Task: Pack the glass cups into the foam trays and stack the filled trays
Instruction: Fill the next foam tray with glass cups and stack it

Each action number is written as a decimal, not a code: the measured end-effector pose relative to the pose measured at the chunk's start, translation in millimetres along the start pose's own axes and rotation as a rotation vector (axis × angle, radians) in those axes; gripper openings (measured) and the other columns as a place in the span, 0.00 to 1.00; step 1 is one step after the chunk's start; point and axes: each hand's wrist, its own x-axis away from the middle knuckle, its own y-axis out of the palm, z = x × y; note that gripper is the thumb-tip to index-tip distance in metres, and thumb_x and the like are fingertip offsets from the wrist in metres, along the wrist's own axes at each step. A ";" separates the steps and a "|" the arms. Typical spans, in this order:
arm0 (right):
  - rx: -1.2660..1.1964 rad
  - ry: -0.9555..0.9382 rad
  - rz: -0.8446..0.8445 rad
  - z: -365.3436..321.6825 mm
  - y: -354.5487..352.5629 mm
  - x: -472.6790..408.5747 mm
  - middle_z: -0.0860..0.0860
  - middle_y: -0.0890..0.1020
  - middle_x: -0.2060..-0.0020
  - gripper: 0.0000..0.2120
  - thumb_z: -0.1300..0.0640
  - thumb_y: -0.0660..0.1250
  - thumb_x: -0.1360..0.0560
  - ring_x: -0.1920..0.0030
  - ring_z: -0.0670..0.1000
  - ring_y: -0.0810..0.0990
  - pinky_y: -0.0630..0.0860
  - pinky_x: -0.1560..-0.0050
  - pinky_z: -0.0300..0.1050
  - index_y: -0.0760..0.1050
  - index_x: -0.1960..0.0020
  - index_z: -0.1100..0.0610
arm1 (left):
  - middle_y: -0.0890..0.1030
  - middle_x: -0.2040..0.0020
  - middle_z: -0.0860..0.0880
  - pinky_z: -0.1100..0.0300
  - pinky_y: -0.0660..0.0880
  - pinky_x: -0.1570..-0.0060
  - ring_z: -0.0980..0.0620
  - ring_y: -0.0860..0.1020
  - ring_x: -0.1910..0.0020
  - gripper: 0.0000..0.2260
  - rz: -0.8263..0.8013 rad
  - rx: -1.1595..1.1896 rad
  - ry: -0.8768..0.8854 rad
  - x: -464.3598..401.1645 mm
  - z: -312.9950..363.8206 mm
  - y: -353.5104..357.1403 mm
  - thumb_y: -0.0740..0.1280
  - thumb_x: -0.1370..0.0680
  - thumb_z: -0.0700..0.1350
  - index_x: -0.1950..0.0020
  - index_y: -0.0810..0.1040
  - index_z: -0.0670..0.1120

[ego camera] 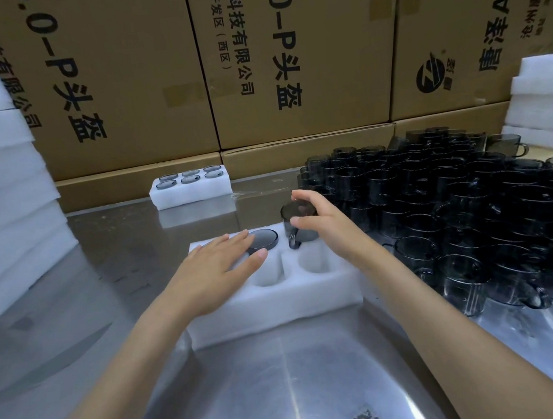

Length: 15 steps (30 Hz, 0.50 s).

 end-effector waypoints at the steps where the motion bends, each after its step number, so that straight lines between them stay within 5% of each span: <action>1: -0.005 0.015 -0.012 -0.1 -0.4 -0.3 0.45 0.68 0.33 0.24 0.60 0.63 0.23 0.34 0.44 0.67 0.61 0.40 0.38 0.64 0.28 0.52 | 0.55 0.24 0.63 0.54 0.50 0.26 0.61 0.51 0.25 0.28 0.000 0.002 -0.001 0.1 -0.2 0.0 0.48 0.22 0.65 0.24 0.57 0.57; 11: 0.033 0.018 0.002 -1.6 -4.5 7.5 0.43 0.58 0.25 0.26 0.57 0.56 0.21 0.26 0.43 0.55 0.54 0.31 0.41 0.57 0.24 0.48 | 0.52 0.24 0.63 0.53 0.46 0.26 0.61 0.51 0.25 0.33 0.045 -0.047 0.060 0.2 1.8 -2.1 0.44 0.26 0.68 0.23 0.54 0.58; 15: 0.421 -0.153 0.143 -10.4 -10.4 17.1 0.43 0.58 0.25 0.26 0.58 0.50 0.21 0.25 0.42 0.52 0.47 0.25 0.44 0.57 0.24 0.52 | 0.50 0.24 0.64 0.55 0.43 0.27 0.63 0.48 0.25 0.31 0.108 0.011 0.198 -5.4 16.2 0.5 0.43 0.24 0.68 0.23 0.51 0.58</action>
